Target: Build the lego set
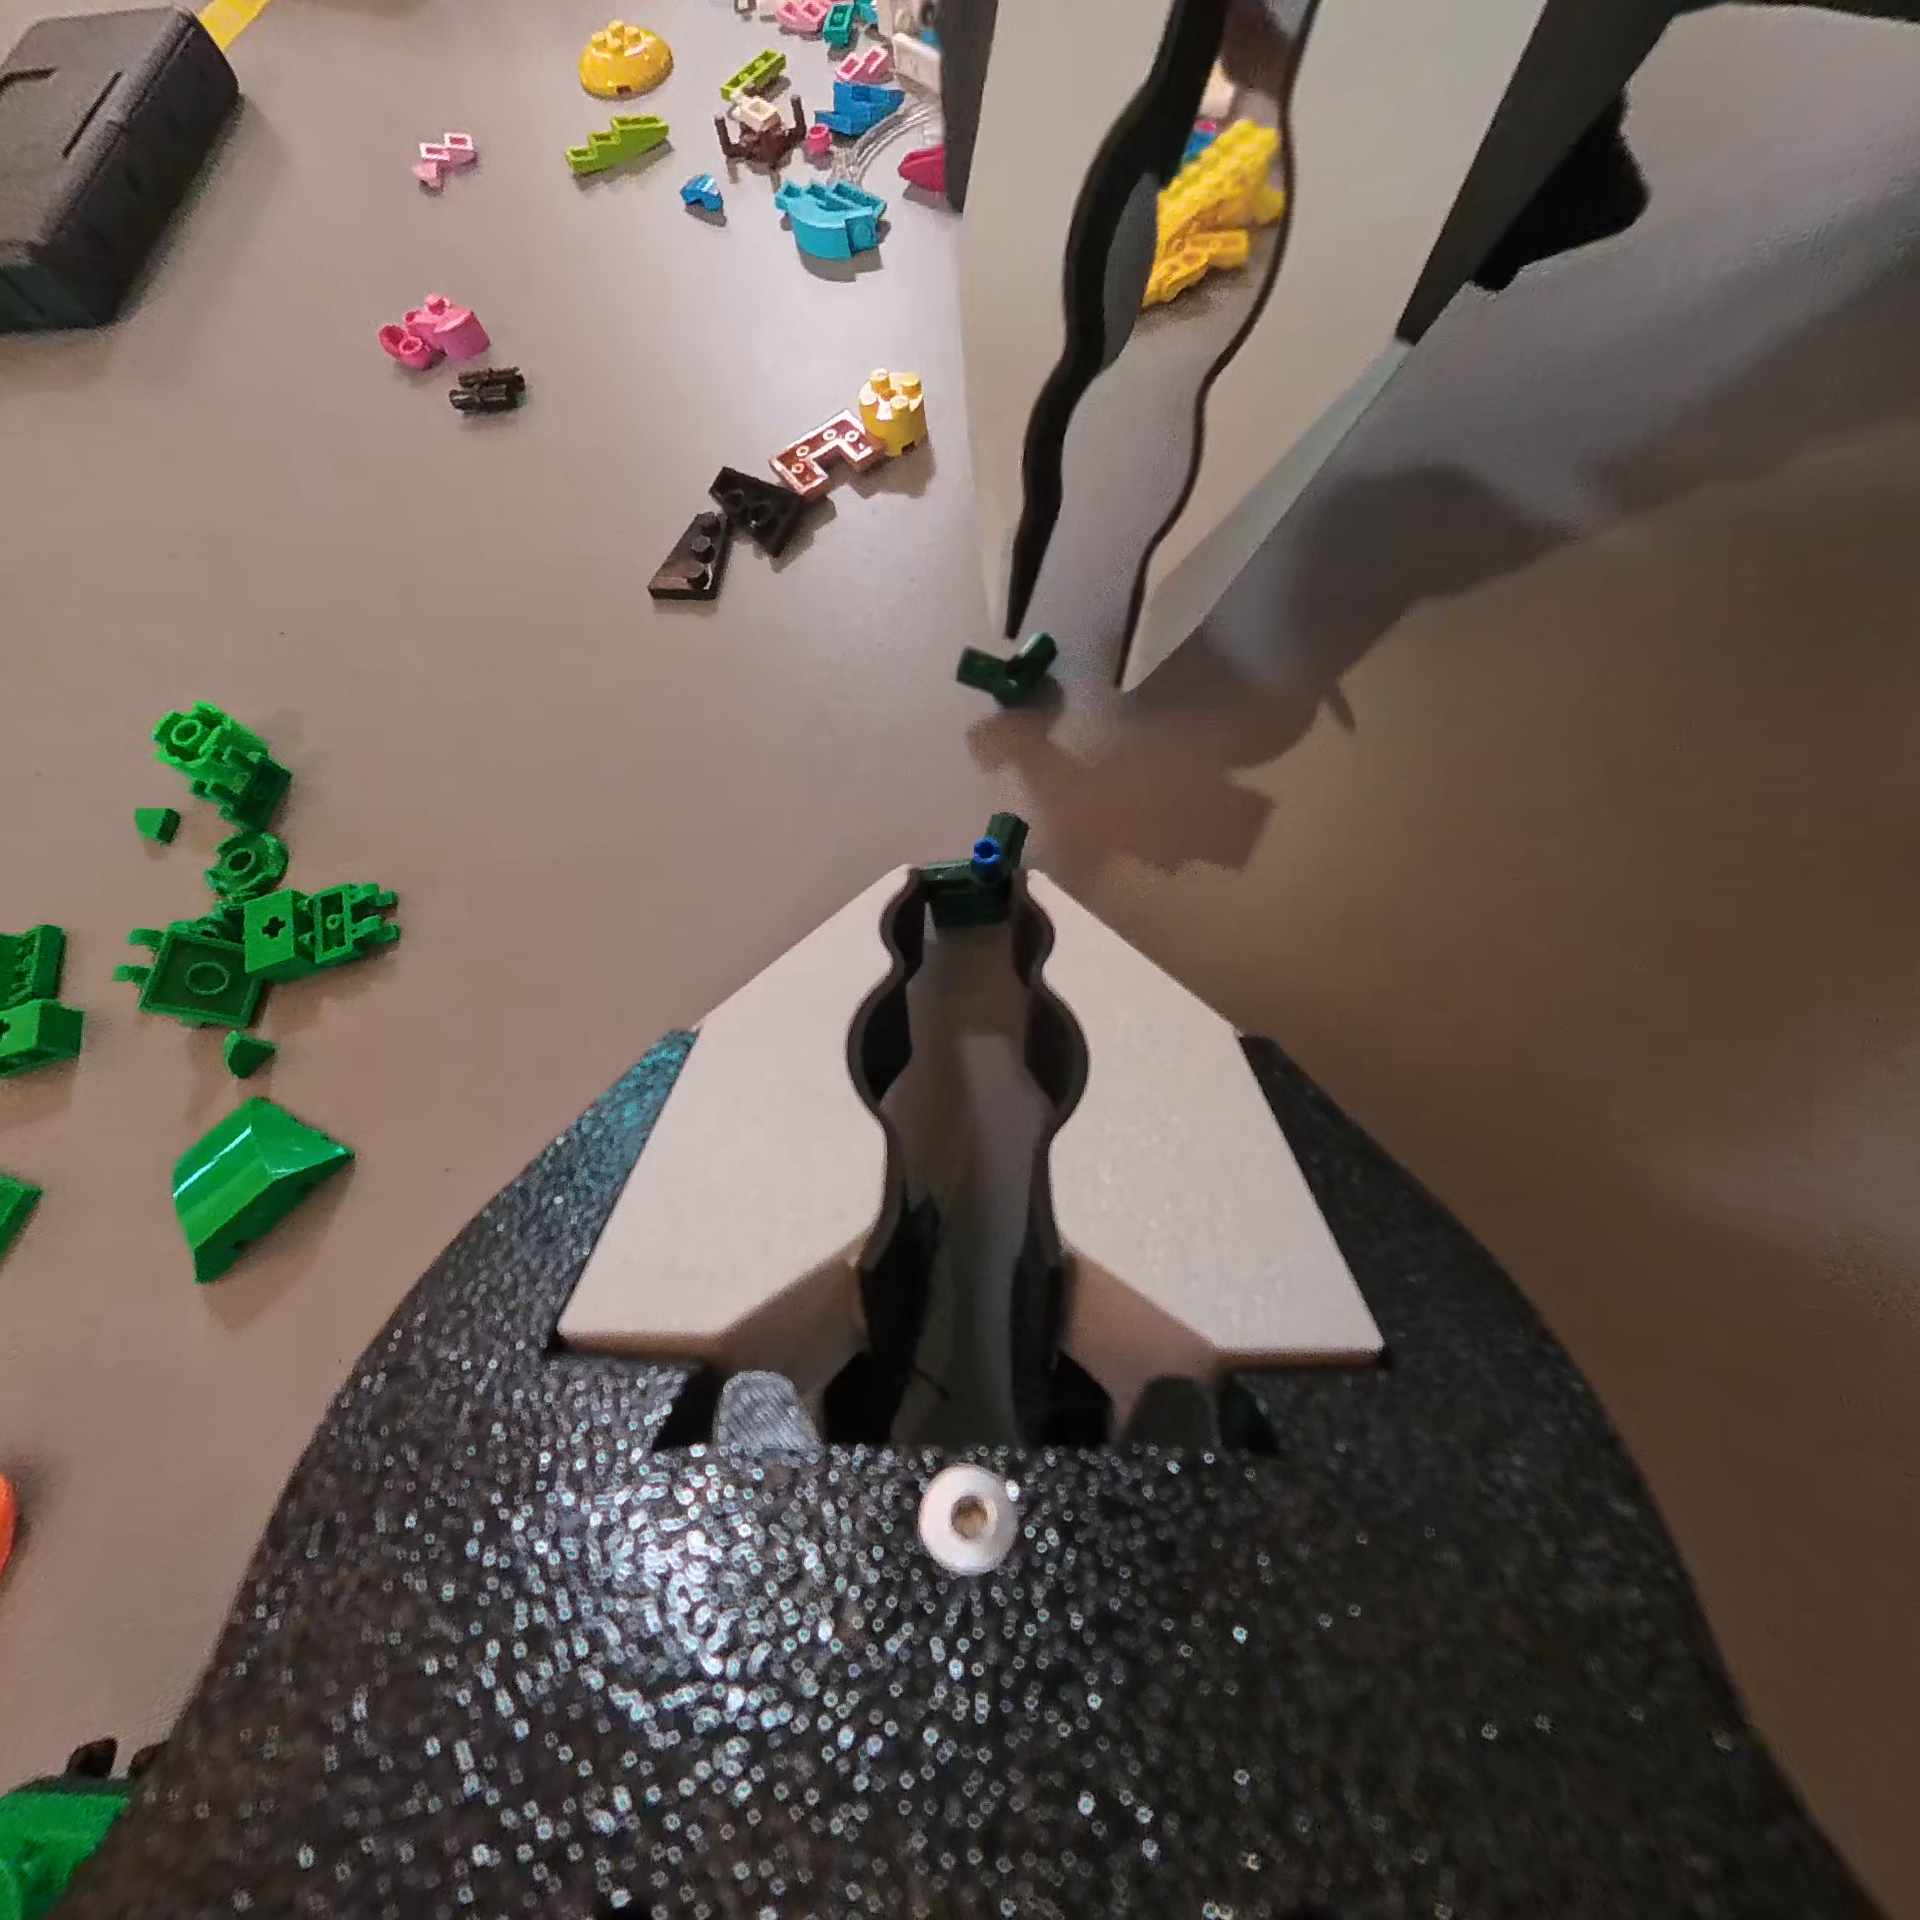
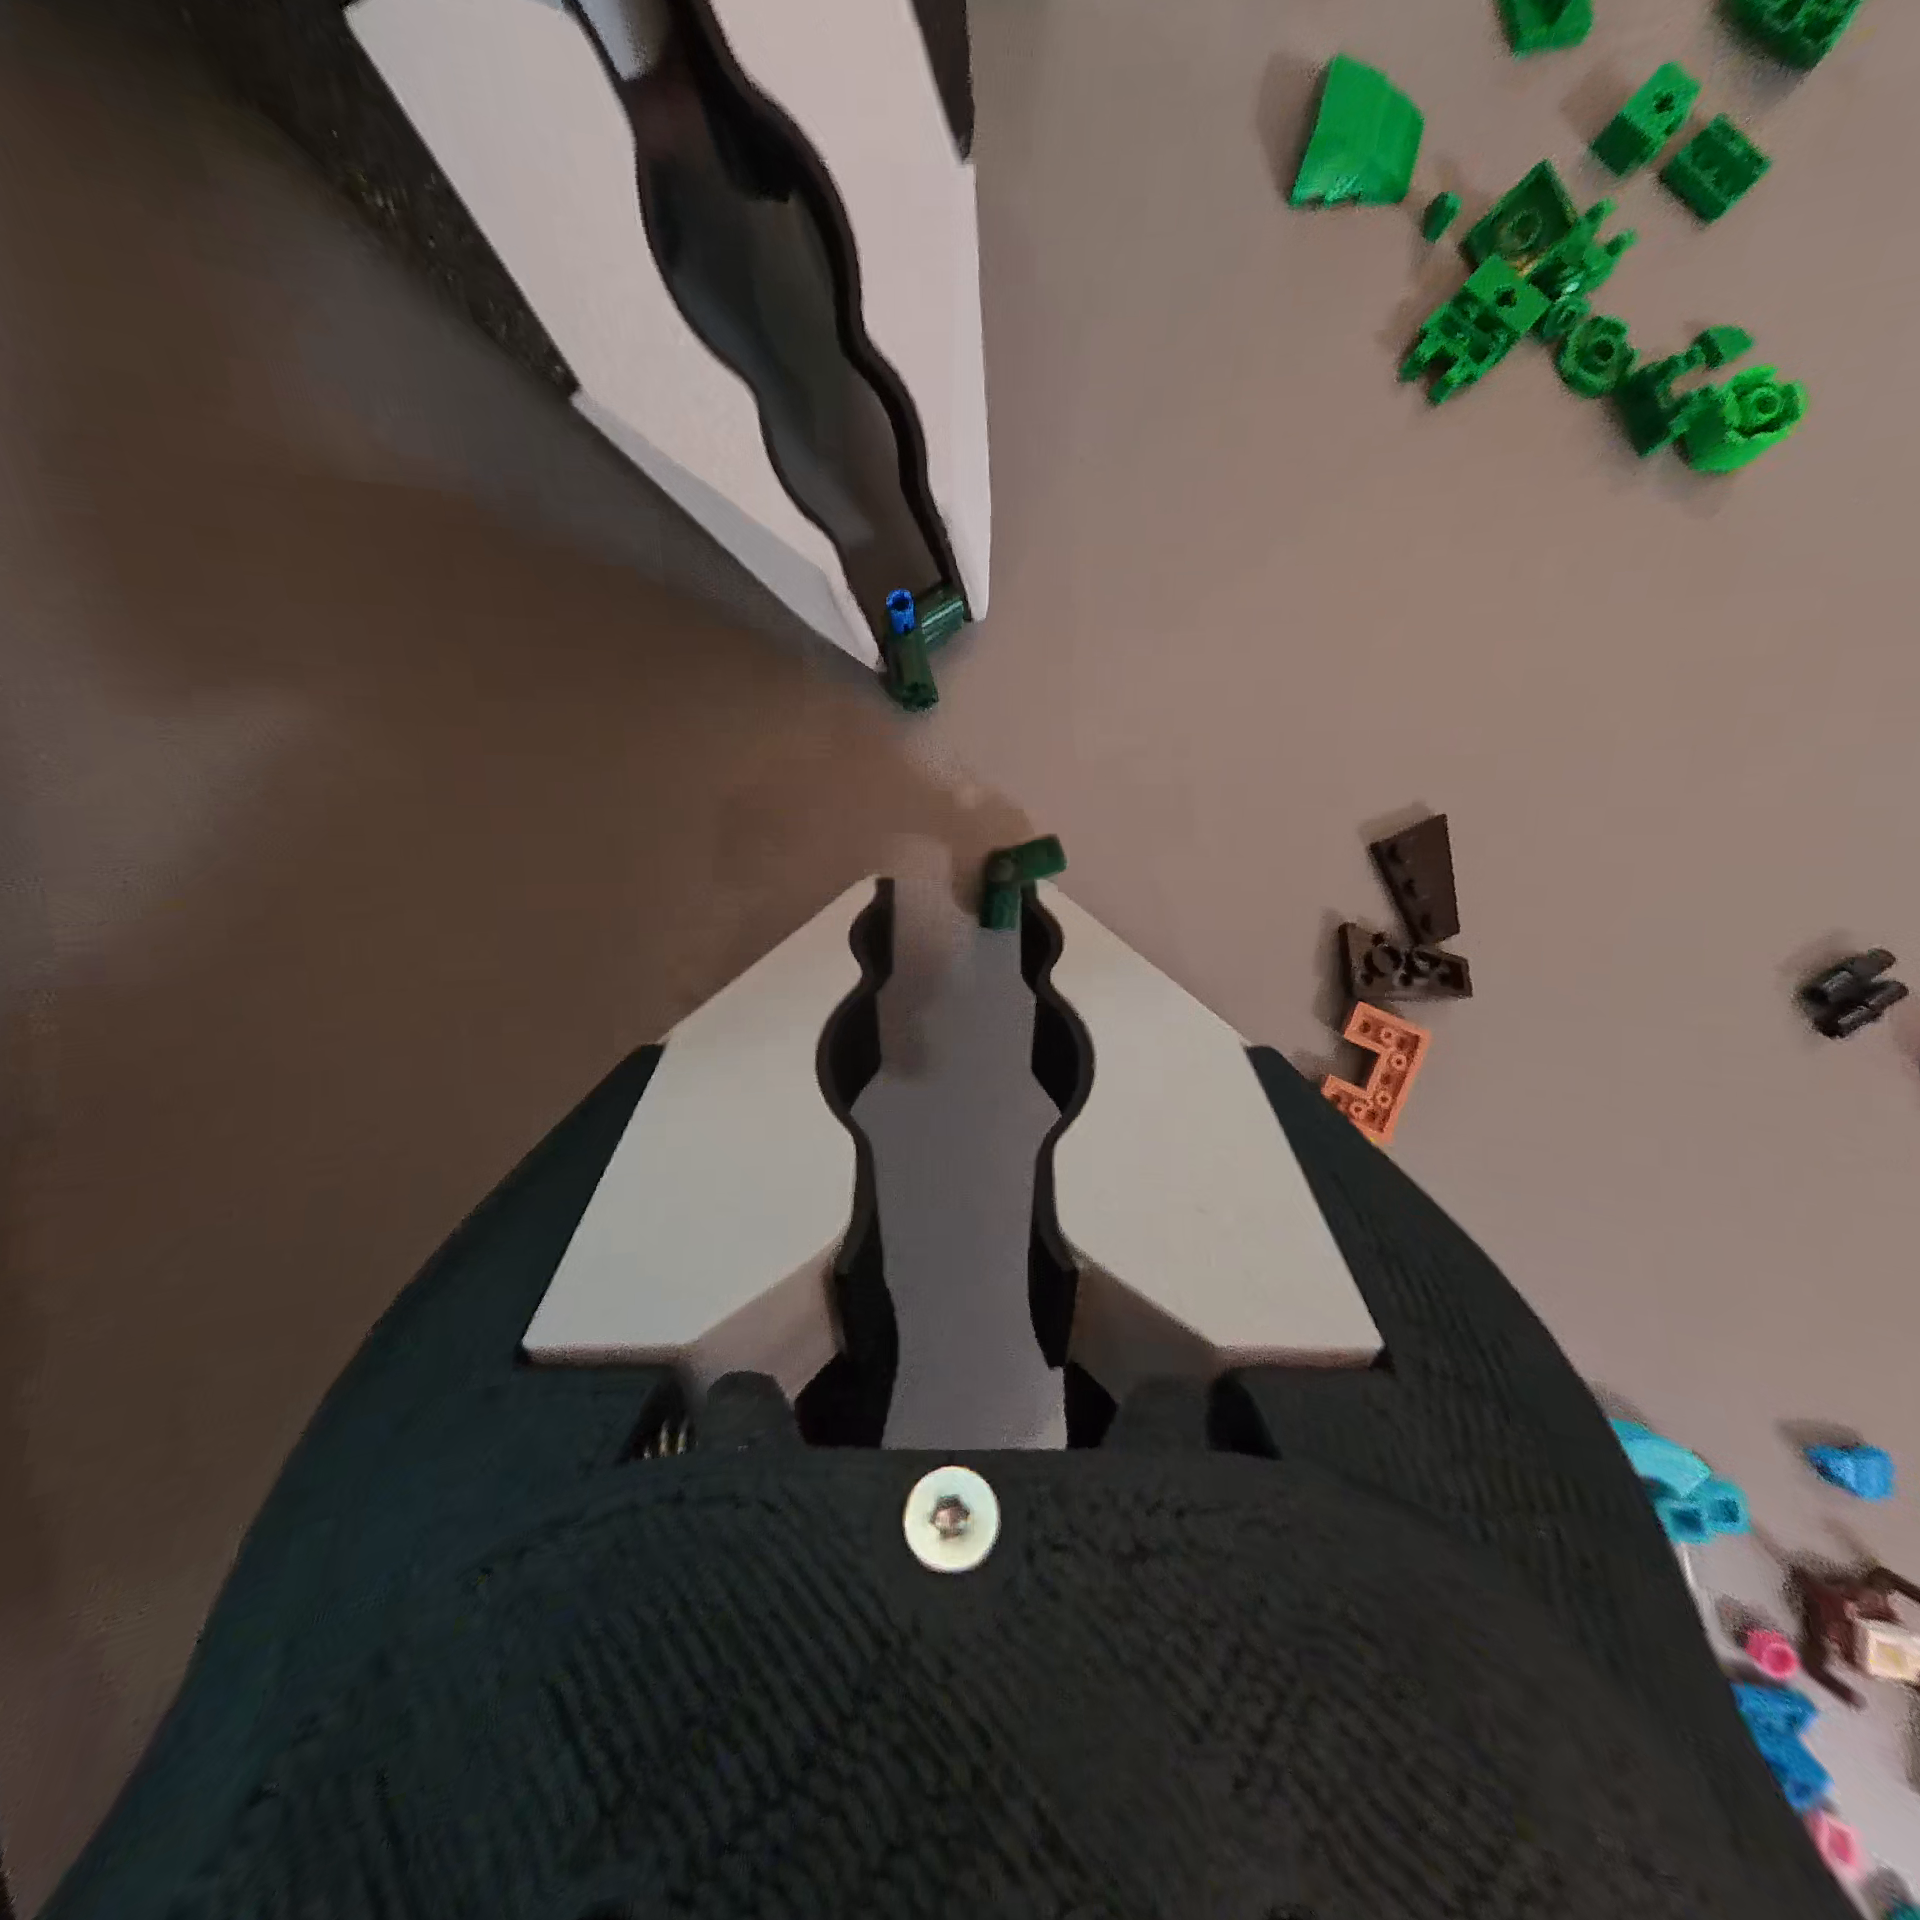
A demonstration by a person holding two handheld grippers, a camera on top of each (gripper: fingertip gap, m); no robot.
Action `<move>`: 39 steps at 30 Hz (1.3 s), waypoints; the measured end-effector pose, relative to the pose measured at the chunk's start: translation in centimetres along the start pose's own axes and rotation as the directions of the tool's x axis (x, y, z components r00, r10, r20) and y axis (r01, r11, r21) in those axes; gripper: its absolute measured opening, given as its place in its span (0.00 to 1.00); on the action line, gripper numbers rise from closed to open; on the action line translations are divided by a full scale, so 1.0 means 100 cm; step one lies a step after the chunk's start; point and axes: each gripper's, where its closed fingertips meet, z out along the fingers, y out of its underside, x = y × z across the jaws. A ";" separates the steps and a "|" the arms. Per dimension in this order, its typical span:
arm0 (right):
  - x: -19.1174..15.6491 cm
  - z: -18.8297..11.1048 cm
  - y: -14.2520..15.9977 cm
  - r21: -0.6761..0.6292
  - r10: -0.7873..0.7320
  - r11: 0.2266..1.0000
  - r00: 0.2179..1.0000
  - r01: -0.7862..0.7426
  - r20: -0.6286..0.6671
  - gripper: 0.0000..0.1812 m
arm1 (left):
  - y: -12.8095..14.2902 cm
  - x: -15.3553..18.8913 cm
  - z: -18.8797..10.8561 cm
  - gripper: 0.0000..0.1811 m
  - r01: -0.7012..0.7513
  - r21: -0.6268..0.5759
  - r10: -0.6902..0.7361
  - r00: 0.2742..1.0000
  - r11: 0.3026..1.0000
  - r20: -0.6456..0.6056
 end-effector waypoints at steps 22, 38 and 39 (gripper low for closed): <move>0.011 0.009 -0.005 0.059 0.061 0.997 0.992 -0.054 -0.113 0.04 | 0.003 -0.001 0.000 0.08 0.082 -0.017 -0.081 0.997 0.997 0.012; -0.012 0.012 -0.050 0.175 -0.019 0.984 0.996 0.034 -0.088 0.03 | 0.004 0.012 -0.001 0.17 -0.051 -0.011 0.048 0.978 0.999 -0.203; -0.012 0.013 -0.051 0.168 -0.034 0.985 0.995 0.049 -0.090 0.03 | 0.004 0.013 -0.002 0.15 -0.053 -0.010 0.050 0.977 0.999 -0.208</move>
